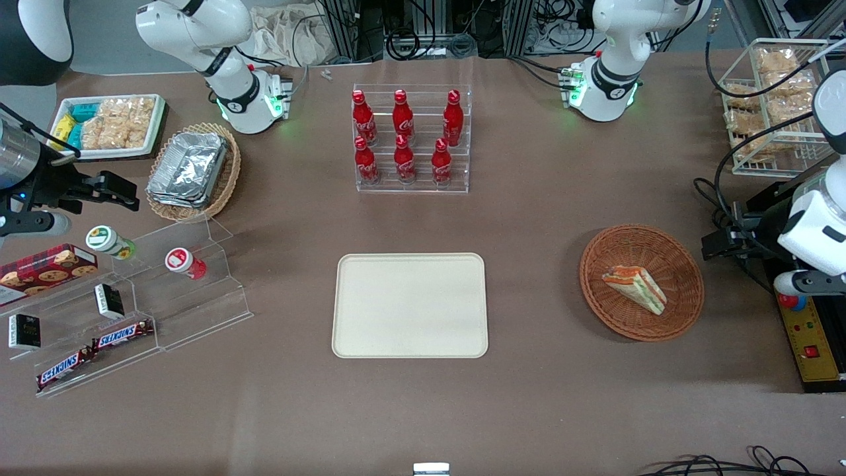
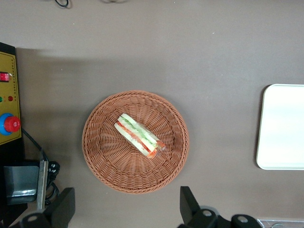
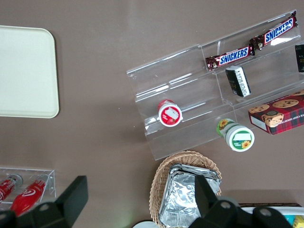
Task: Place sandwich from basket to tray
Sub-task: 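Move the left gripper over the wrapped sandwich in the wicker basket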
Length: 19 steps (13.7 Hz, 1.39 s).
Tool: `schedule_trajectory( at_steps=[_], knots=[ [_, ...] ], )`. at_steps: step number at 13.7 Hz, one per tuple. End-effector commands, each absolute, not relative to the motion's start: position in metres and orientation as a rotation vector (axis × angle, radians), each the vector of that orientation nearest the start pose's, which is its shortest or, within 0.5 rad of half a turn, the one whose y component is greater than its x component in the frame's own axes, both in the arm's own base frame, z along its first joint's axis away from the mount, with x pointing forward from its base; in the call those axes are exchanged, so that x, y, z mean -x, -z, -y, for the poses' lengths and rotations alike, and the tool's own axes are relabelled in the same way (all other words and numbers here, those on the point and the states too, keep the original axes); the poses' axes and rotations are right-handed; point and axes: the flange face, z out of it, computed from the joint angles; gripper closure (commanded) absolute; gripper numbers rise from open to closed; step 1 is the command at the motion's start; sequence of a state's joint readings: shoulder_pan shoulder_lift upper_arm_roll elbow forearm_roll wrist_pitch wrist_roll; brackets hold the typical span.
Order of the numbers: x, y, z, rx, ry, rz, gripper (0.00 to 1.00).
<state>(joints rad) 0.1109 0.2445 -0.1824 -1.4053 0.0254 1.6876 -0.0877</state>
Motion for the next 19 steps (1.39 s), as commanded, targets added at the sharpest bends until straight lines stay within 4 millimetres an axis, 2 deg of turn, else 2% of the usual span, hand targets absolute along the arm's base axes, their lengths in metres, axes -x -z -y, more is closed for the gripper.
schedule_trajectory(
  at_steps=[1, 3, 5, 8, 13, 16, 19],
  knots=[
    [-0.641, -0.571, 0.031, 3.18, 0.071, 0.005, 0.01],
    [-0.641, -0.566, 0.033, 3.18, 0.042, 0.01, 0.01],
    [-0.638, -0.55, 0.034, 3.177, -0.024, 0.01, 0.01],
    [-0.634, -0.514, 0.038, 3.172, -0.102, 0.049, 0.01],
    [-0.633, -0.437, 0.055, 3.122, -0.049, 0.592, 0.01],
    [-0.636, -0.392, 0.052, 3.032, -0.001, 0.978, 0.01],
    [-0.645, -0.355, 0.045, 2.961, -0.001, 1.192, 0.01]
  ],
)
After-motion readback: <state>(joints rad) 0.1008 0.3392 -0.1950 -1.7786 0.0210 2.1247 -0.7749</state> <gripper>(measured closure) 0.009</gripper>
